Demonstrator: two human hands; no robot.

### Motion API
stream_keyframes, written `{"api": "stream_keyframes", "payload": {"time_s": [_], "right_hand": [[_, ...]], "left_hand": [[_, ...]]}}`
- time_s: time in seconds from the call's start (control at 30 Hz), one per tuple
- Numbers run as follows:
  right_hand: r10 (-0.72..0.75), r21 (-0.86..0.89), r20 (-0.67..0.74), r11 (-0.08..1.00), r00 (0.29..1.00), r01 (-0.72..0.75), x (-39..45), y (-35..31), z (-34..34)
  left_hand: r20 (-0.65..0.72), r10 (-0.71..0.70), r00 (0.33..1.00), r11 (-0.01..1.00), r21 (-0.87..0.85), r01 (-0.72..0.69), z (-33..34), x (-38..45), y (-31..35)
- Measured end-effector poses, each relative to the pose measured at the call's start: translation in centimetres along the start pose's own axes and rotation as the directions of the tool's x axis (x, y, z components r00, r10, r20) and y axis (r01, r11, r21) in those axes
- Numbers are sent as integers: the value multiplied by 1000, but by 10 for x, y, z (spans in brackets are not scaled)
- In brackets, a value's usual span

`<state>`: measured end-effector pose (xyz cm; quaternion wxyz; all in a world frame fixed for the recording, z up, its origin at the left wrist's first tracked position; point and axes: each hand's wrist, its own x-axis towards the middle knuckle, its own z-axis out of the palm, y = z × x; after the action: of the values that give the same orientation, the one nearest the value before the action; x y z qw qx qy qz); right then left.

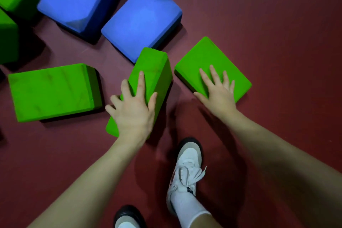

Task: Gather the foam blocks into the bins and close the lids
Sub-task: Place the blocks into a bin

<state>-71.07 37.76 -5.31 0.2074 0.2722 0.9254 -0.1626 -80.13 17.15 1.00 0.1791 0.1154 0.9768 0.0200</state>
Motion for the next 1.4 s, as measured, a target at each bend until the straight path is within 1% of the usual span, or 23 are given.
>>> {"api": "stream_keyframes", "payload": {"time_s": [0.03,0.13,0.2,0.33,0.4,0.57,0.67,0.73,0.8,0.93,1.0,1.07,1.2,1.3,1.4], "right_hand": [[20,-34,18,999,1000,-20,6,-1,1],[58,-93,78,994,995,-51,20,-4,8],[74,-111,98,992,992,-64,25,-4,12],[45,-206,49,978,998,-34,22,-2,15],[44,-185,43,982,998,-35,21,-3,8],[18,-25,30,1000,999,-18,22,6,-25],[-25,44,15,999,1000,25,25,20,-39],[-23,70,-41,997,999,26,30,27,-49],[0,63,-80,998,997,5,32,29,-56],[74,55,13,996,997,-75,30,24,-57],[100,53,7,994,995,-100,30,20,-53],[99,41,-23,994,995,-98,27,17,-53],[45,55,-79,998,996,-41,2,6,-71],[21,39,-102,999,995,-17,-27,-13,-98],[44,39,-75,998,996,-41,-64,-39,-129]], "left_hand": [[-11,5,1000,1000,8,-5,2,1,3],[69,7,998,1000,7,-7,9,12,17],[79,29,996,1000,8,-30,10,17,23],[125,167,978,985,17,-170,7,17,19],[131,184,974,982,27,-189,5,17,22],[161,94,982,995,13,-98,-6,20,46],[175,114,978,993,-39,-109,-15,31,65],[182,137,974,987,-104,-120,-19,40,77],[167,150,975,982,-141,-127,-20,47,84],[129,164,978,979,-142,-146,-21,55,91],[119,173,978,979,-129,-158,-22,58,92],[131,179,975,981,-98,-167,-25,57,92],[160,188,969,982,-53,-181,-38,41,85],[150,173,973,984,-55,-167,-65,22,72],[136,182,974,983,-48,-177,-107,-2,58]]}}
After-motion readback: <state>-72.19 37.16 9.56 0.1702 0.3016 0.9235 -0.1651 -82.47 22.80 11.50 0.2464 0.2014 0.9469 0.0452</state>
